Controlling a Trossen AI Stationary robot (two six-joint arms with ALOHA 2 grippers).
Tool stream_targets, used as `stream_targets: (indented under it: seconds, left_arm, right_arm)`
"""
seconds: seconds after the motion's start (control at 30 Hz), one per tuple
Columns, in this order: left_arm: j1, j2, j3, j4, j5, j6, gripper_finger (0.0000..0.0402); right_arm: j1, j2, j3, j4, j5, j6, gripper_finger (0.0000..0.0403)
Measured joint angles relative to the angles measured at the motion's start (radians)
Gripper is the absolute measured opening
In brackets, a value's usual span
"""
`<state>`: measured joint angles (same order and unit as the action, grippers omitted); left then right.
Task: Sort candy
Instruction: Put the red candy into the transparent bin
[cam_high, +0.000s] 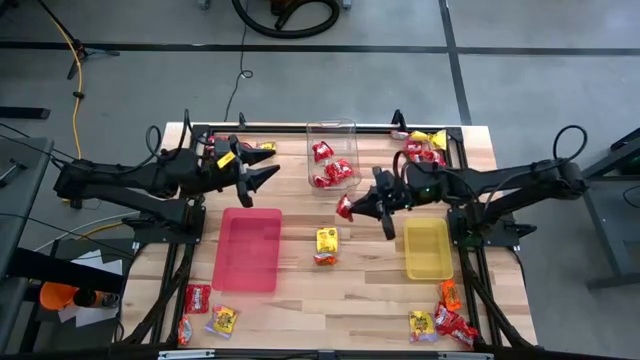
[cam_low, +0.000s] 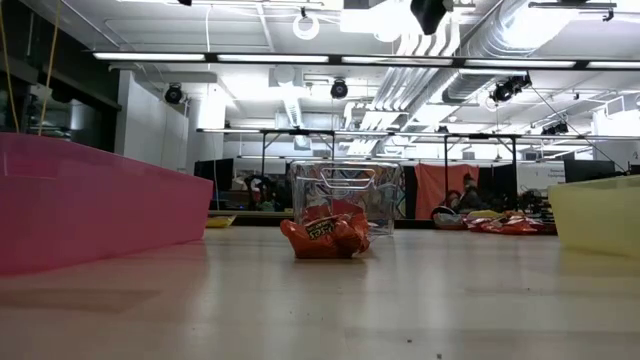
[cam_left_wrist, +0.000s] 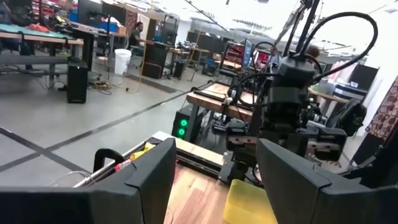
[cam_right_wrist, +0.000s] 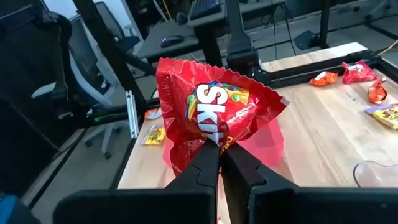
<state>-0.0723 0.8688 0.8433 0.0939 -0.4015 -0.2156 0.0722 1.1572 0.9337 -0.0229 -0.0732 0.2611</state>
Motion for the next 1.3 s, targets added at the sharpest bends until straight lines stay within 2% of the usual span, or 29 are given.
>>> stream_targets:
  seconds: [0.23,0.33,0.47,0.67,0.87,1.07,1.3]
  left_arm:
    - [0.0,-0.005,0.0,0.007,-0.001,-0.001,0.0211]
    - [0.0,-0.005,0.0,0.01,-0.001,-0.01,0.0211]
    - [0.0,-0.006,0.0,0.009,-0.002,-0.019,0.0211]
    - [0.0,-0.005,0.0,0.009,-0.002,-0.019,0.0211]
    - [0.0,-0.005,0.0,0.009,-0.002,-0.019,0.0211]
    - [0.0,-0.005,0.0,0.008,-0.002,-0.019,0.0211]
    - [0.0,-0.005,0.0,0.008,-0.005,-0.018,0.0211]
  right_arm:
    - [-0.013,0.001,0.0,0.049,0.006,0.011,0.0001]
    - [-0.043,0.011,0.0,0.124,0.049,0.018,0.0]
    - [-0.149,0.047,0.009,0.119,0.129,0.054,0.0]
    - [-0.322,0.168,0.061,0.062,0.135,0.124,0.0]
    - [-0.433,0.31,0.087,0.026,0.132,0.188,0.0006]
    - [-0.474,0.381,0.094,0.004,0.041,0.182,0.0062]
    - [-0.472,0.386,0.094,-0.006,0.043,0.16,0.0175]
